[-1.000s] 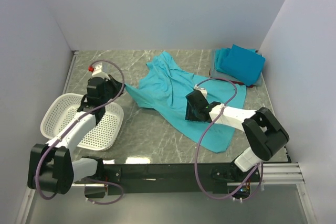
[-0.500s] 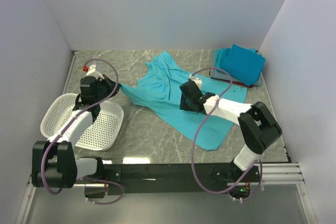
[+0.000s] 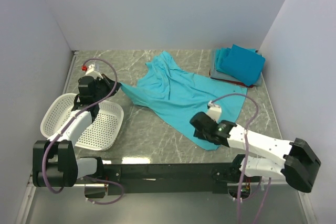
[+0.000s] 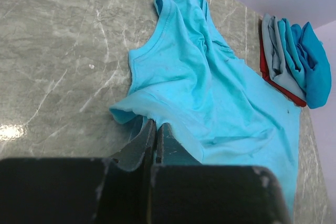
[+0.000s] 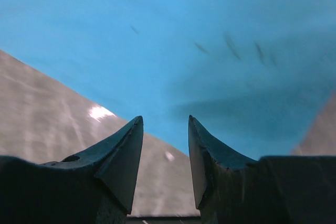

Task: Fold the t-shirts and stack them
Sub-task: Fold the tshirt

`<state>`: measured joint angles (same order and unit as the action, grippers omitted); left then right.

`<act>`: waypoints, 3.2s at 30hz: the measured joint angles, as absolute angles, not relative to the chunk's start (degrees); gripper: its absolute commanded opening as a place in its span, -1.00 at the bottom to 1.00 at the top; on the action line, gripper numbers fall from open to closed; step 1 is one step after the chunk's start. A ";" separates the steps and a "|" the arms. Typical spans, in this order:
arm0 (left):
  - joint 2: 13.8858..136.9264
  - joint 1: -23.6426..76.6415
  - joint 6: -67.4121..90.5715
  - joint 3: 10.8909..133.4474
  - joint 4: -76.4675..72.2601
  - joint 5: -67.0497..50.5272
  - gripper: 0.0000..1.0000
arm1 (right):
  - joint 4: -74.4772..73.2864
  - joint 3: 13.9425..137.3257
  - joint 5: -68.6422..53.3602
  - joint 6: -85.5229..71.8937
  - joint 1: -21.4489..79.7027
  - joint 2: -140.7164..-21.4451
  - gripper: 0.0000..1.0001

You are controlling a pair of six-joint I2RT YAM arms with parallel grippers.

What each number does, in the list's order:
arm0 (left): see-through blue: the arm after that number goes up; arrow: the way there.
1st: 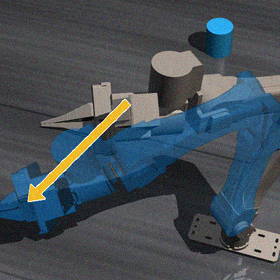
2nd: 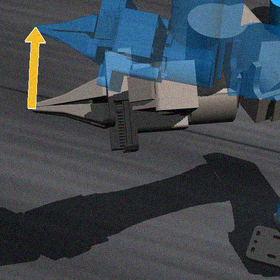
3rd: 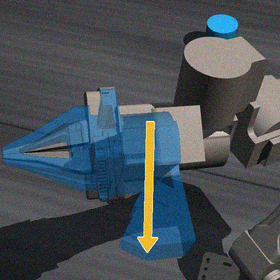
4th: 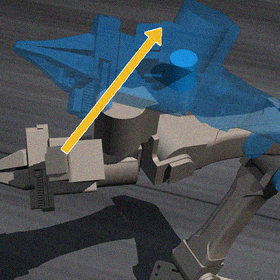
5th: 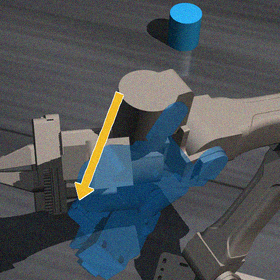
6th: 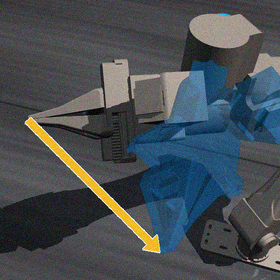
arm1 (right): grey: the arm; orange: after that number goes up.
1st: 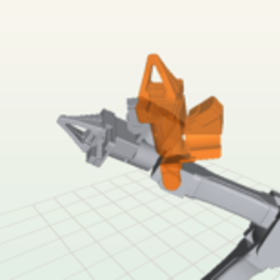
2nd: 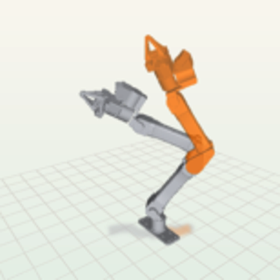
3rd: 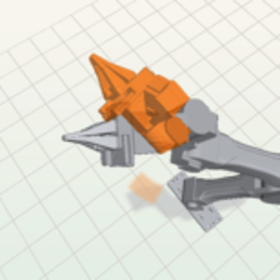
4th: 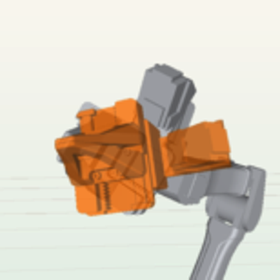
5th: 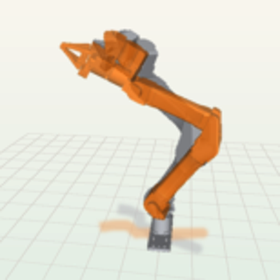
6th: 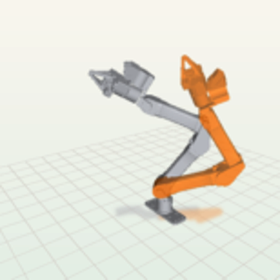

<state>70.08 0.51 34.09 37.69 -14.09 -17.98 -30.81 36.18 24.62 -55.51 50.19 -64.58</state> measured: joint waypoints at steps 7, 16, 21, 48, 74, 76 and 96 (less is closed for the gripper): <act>69.67 0.51 34.09 37.26 -14.06 -18.13 -0.99 | -43.66 31.90 26.17 -70.65 58.63 -56.45 -0.07; 69.10 0.51 34.06 36.75 -13.85 -18.13 -0.99 | -54.30 31.24 26.57 -85.12 64.66 -55.00 -0.07; 68.58 0.51 34.06 36.75 -13.65 -18.15 -0.99 | -55.72 28.86 26.57 -89.65 64.82 -54.63 -0.07; 66.43 0.45 34.09 35.57 -13.85 -19.90 -0.99 | -57.39 23.59 30.81 -96.25 63.81 -49.01 -0.07; 65.71 0.45 34.09 34.92 -13.93 -20.16 -0.99 | -57.21 34.63 32.21 -87.79 59.46 -53.60 -0.64; 65.71 0.45 34.09 34.92 -13.91 -20.18 -0.99 | -58.37 35.64 32.84 -87.79 59.46 -52.97 -0.47; 65.71 0.45 34.09 34.92 -13.96 -20.75 -0.99 | -59.09 34.94 30.13 -88.66 62.74 -60.07 -0.30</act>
<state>65.71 0.45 34.09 34.92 -13.96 -20.75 -59.09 34.94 30.13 -88.66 62.74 -60.07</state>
